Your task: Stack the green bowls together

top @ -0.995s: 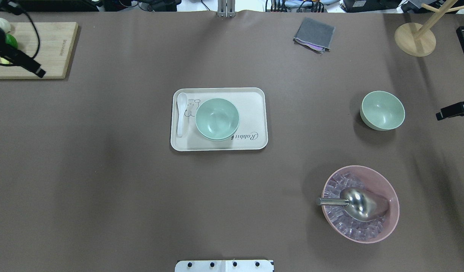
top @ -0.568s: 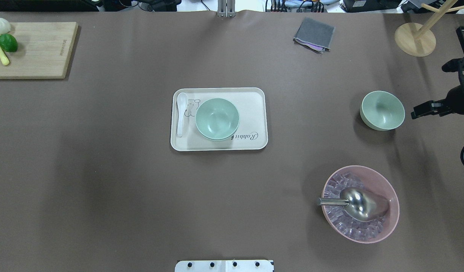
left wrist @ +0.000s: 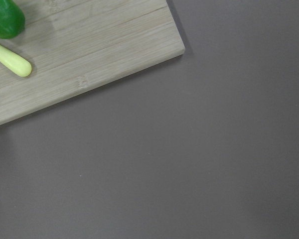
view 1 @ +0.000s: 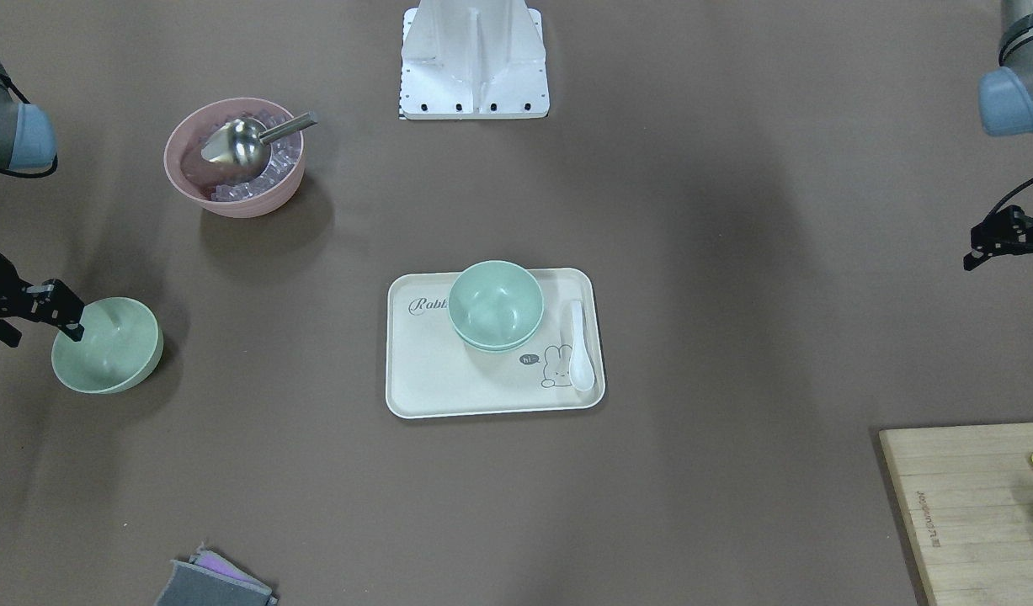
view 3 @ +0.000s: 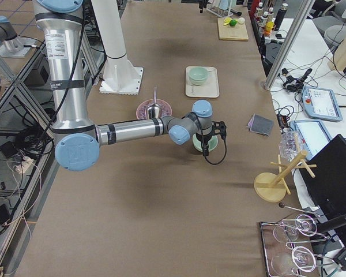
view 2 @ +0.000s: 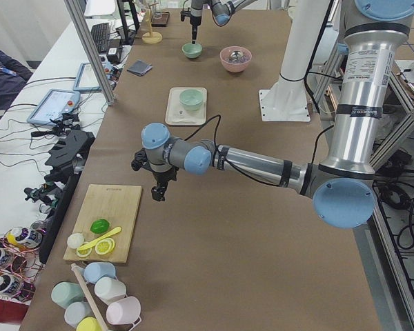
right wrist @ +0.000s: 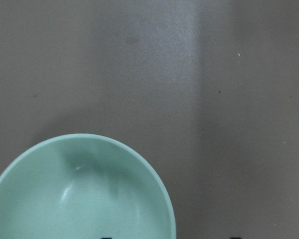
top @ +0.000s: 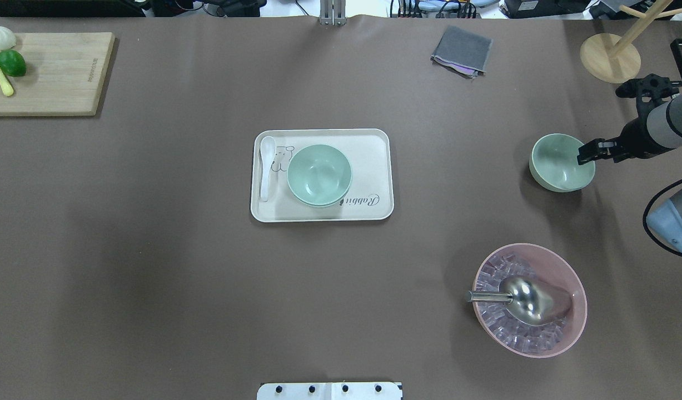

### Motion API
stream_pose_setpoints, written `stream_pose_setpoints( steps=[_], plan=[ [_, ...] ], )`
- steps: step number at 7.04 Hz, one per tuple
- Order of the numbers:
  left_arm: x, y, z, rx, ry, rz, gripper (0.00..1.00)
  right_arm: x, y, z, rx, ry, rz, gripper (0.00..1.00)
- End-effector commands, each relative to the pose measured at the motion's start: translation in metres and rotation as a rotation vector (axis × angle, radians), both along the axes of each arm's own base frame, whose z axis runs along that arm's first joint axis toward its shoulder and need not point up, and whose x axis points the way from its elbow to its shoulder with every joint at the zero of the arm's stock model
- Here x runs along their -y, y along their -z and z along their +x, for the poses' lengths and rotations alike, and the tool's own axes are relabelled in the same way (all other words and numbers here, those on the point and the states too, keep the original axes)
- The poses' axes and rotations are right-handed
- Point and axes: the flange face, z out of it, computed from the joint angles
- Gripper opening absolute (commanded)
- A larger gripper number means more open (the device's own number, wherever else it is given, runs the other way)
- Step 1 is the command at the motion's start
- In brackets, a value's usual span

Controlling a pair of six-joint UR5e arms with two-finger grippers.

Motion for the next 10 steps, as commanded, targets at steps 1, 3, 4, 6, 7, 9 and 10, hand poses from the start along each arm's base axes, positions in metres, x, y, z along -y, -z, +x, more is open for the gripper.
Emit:
stream_pose_setpoints(
  steps=[1, 3, 4, 6, 7, 9, 10],
  plan=[
    [-0.0048, -0.0054, -0.0013, 0.003, 0.0, -0.009, 1.0, 0.0034, 0.0016, -0.0076, -0.002, 0.002, 0.0, 0.64],
    [-0.0059, -0.0067, -0.0016, 0.003, 0.001, -0.01, 1.0, 0.0016, -0.0009, -0.0156, -0.003, 0.004, -0.017, 0.41],
    [-0.006, -0.0068, -0.0008, 0.003, 0.0, -0.01, 1.0, 0.0006, -0.0009, -0.0162, -0.002, 0.006, -0.018, 0.41],
    [-0.0052, -0.005, -0.0006, 0.0, 0.0, -0.001, 1.0, -0.0019, -0.0053, -0.0145, -0.007, 0.005, -0.024, 0.41],
    [-0.0051, -0.0058, -0.0005, 0.001, 0.0, -0.002, 1.0, -0.0021, -0.0059, -0.0134, -0.007, 0.004, -0.024, 0.41],
    [-0.0052, -0.005, -0.0006, 0.0, 0.002, -0.003, 1.0, -0.0031, -0.0079, -0.0114, -0.01, 0.0, -0.025, 0.34],
    [-0.0052, -0.0049, -0.0005, -0.001, 0.0, -0.002, 1.0, -0.0033, -0.0079, -0.0121, -0.012, 0.001, -0.025, 0.3]
  ],
)
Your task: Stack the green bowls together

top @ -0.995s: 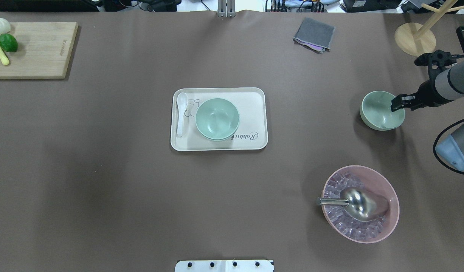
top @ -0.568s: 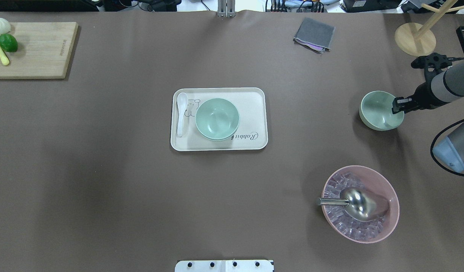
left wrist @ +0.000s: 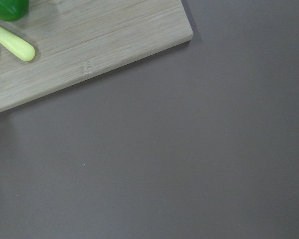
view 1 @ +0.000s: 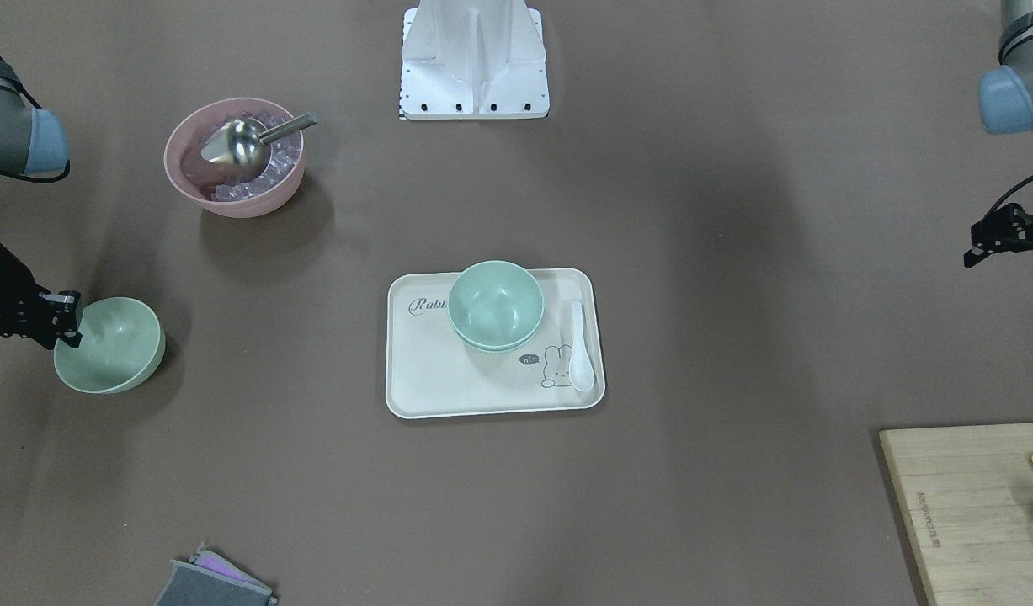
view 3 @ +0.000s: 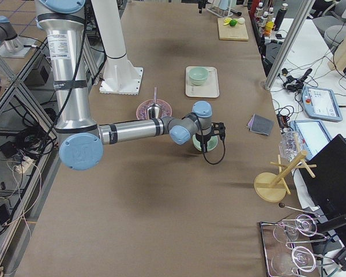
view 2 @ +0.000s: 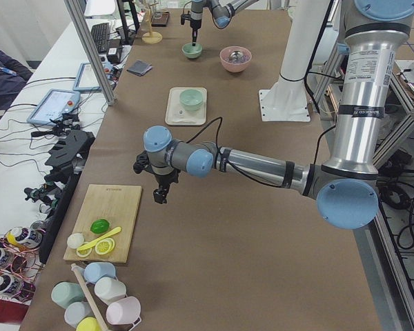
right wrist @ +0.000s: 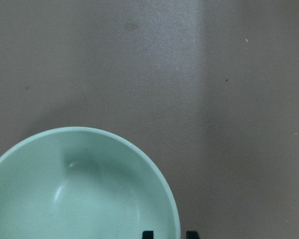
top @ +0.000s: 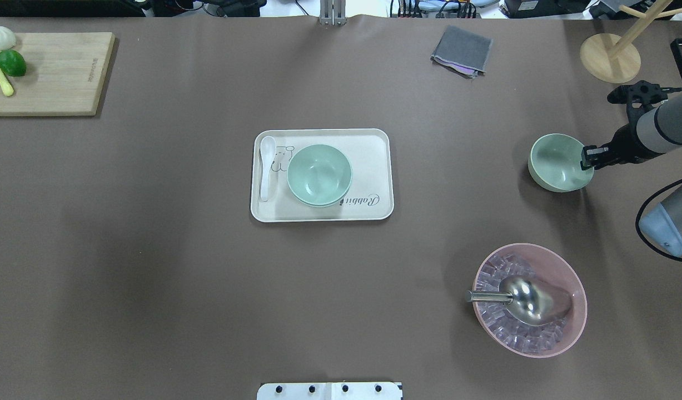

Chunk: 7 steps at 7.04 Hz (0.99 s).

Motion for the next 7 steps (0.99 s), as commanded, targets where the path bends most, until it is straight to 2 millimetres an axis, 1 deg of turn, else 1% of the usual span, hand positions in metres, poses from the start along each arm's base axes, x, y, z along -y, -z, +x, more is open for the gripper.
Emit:
stream_pose_setpoints(
  steps=[1, 4, 5, 6, 7],
  plan=[
    [0.0, 0.0, 0.0, -0.001, 0.0, 0.0, 1.0, -0.001, -0.002, 0.0, -0.005, -0.002, -0.001, 0.3],
    [0.0, 0.0, 0.0, -0.001, 0.0, -0.001, 1.0, 0.0, -0.001, 0.0, -0.004, -0.002, 0.0, 0.13],
    [0.0, 0.0, 0.0, 0.001, 0.0, -0.001, 1.0, 0.0, 0.0, 0.0, -0.002, -0.001, 0.002, 0.0],
    [0.0, -0.002, 0.0, 0.002, 0.0, -0.005, 1.0, 0.003, 0.006, -0.002, 0.005, 0.001, 0.012, 0.0],
    [0.0, -0.005, 0.0, 0.003, 0.0, -0.01, 1.0, 0.004, 0.017, -0.003, 0.02, 0.005, 0.024, 0.0]
  ],
)
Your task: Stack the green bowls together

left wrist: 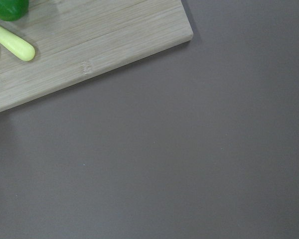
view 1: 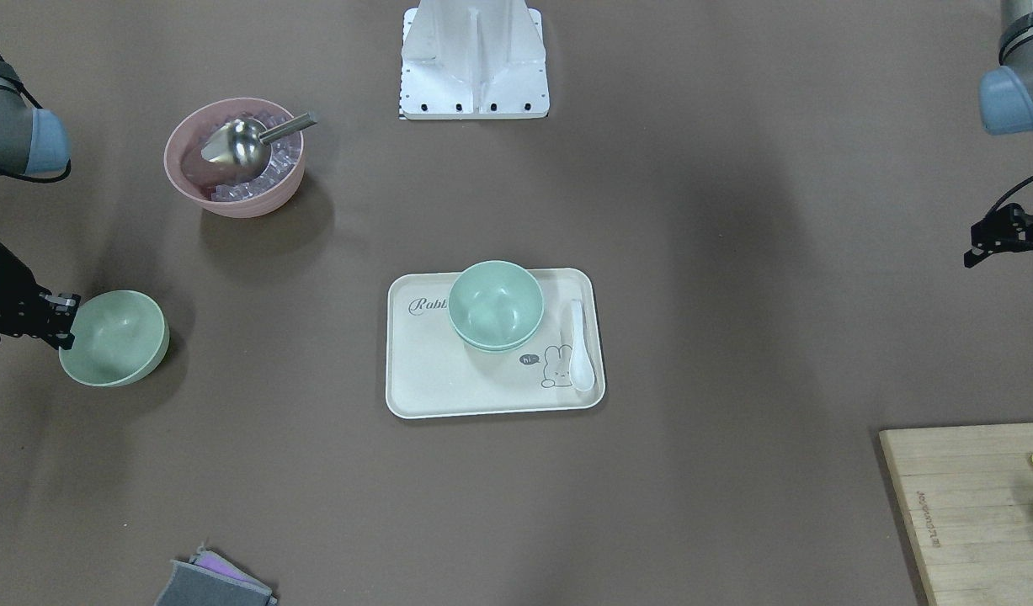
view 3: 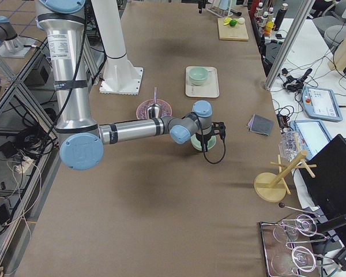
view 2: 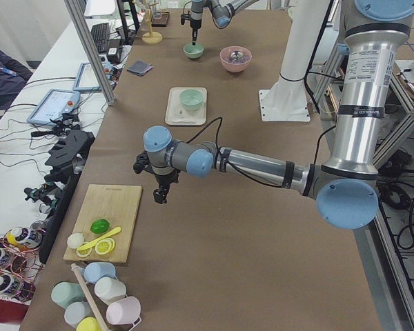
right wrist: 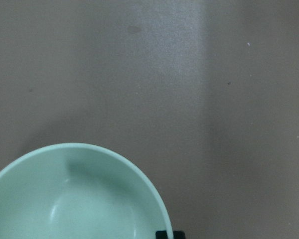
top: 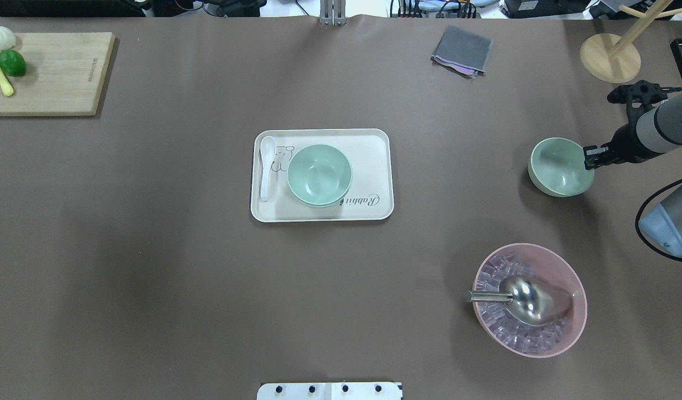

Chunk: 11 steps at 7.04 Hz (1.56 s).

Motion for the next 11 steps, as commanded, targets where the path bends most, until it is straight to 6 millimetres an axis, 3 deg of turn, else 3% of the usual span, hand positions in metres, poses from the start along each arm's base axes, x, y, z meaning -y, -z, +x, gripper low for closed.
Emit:
stream_pose_setpoints(
  steps=[1, 2, 4, 5, 6, 7, 9, 11],
  plan=[
    [-0.007, -0.01, -0.004, 0.005, 0.001, -0.015, 1.0, 0.008, 0.029, -0.005, 0.03, 0.005, 0.019, 0.0],
    [-0.006, -0.015, -0.022, 0.014, 0.031, -0.031, 1.0, 0.015, 0.073, -0.001, 0.034, 0.005, -0.023, 0.0],
    [-0.007, -0.031, -0.059, 0.026, 0.069, -0.057, 1.0, 0.022, 0.186, -0.014, 0.018, -0.046, -0.132, 0.0],
    [-0.01, -0.052, -0.108, 0.046, 0.01, -0.048, 1.0, 0.016, 0.226, -0.056, 0.049, -0.082, -0.194, 0.0],
    [-0.01, -0.056, -0.14, 0.049, -0.067, -0.038, 1.0, 0.007, 0.264, -0.096, 0.093, -0.121, -0.248, 0.0],
    [-0.013, -0.057, -0.156, 0.047, -0.062, -0.043, 1.0, -0.003, 0.299, -0.128, 0.127, -0.185, -0.291, 0.0],
    [-0.018, -0.063, -0.158, 0.044, -0.059, -0.049, 1.0, -0.032, 0.359, -0.196, 0.177, -0.283, -0.358, 0.0],
    [-0.02, -0.066, -0.158, 0.044, -0.059, -0.055, 1.0, -0.043, 0.398, -0.266, 0.181, -0.397, -0.403, 0.0]
  ],
)
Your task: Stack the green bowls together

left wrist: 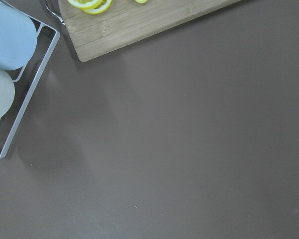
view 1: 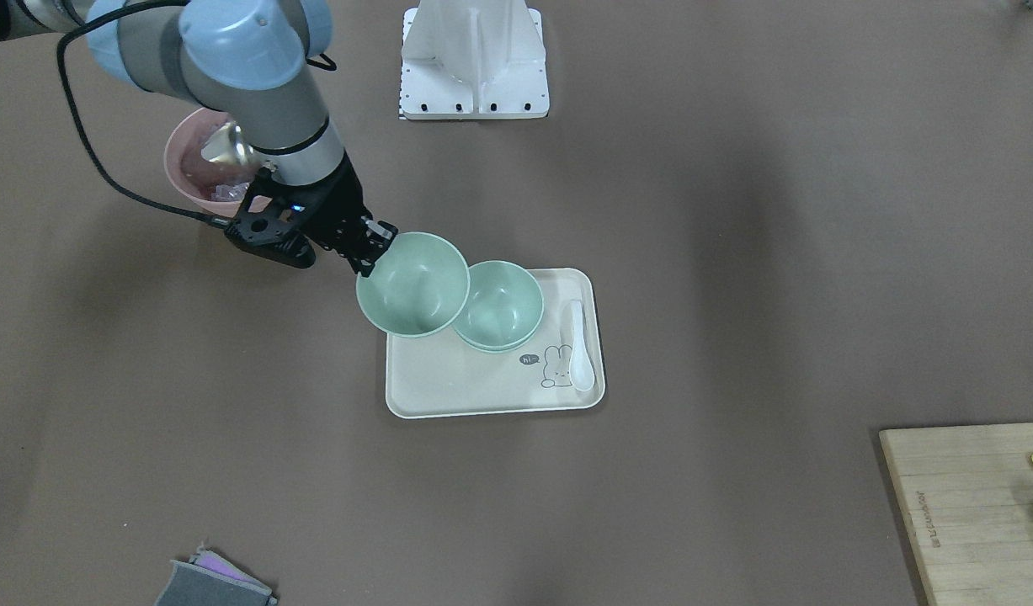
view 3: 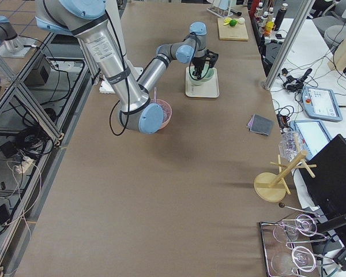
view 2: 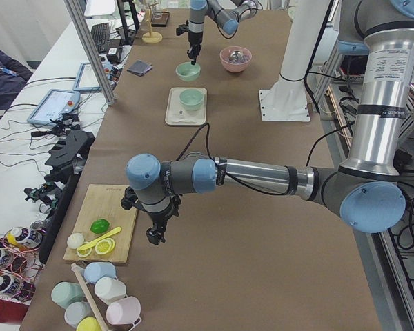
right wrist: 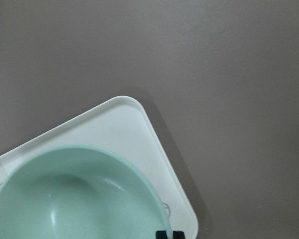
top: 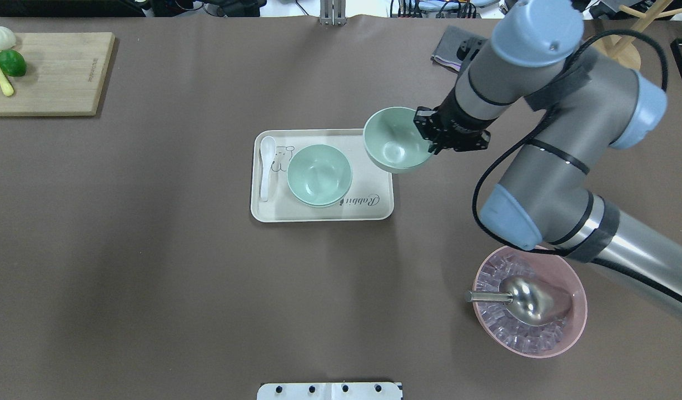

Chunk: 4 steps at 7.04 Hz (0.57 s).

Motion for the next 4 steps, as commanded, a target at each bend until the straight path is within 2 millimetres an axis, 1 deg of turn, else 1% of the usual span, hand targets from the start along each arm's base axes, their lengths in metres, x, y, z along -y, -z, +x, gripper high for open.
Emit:
stream_pose_setpoints(
  steps=[1, 2, 4],
  plan=[
    [-0.002, -0.003, 0.0, 0.001, 0.0, -0.006, 1.0, -0.008, 0.027, -0.067, -0.031, -0.085, -0.036, 0.0],
    [-0.002, -0.004, 0.0, 0.001, 0.0, -0.007, 1.0, -0.01, 0.026, -0.086, -0.05, -0.114, -0.044, 0.0],
    [-0.002, -0.004, 0.0, 0.001, 0.001, -0.01, 1.0, -0.024, 0.023, -0.1, -0.06, -0.098, -0.039, 0.0]
  ],
)
